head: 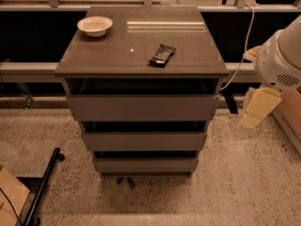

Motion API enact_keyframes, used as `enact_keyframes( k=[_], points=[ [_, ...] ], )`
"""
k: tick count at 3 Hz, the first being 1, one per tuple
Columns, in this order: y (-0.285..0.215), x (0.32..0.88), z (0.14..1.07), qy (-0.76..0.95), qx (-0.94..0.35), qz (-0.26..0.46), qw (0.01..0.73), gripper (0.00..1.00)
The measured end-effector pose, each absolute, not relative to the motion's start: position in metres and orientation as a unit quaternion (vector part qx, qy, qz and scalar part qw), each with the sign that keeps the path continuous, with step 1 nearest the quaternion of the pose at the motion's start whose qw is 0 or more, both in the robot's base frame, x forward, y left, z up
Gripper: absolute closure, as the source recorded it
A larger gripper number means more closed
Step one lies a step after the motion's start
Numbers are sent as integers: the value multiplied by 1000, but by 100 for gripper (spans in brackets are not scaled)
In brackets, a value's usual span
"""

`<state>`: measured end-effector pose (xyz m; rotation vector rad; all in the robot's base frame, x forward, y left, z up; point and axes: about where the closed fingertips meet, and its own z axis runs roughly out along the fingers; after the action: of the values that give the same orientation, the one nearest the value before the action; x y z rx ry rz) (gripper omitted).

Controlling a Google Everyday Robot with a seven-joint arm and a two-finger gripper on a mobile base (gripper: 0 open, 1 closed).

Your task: Open middle drawer

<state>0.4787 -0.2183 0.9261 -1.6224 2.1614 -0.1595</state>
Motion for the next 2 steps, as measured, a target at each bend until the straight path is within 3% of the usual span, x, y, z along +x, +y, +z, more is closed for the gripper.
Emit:
enact_keyframes(
  k=[2],
  points=[
    [-184,464,869,763,-621,-36,175,0]
  ],
)
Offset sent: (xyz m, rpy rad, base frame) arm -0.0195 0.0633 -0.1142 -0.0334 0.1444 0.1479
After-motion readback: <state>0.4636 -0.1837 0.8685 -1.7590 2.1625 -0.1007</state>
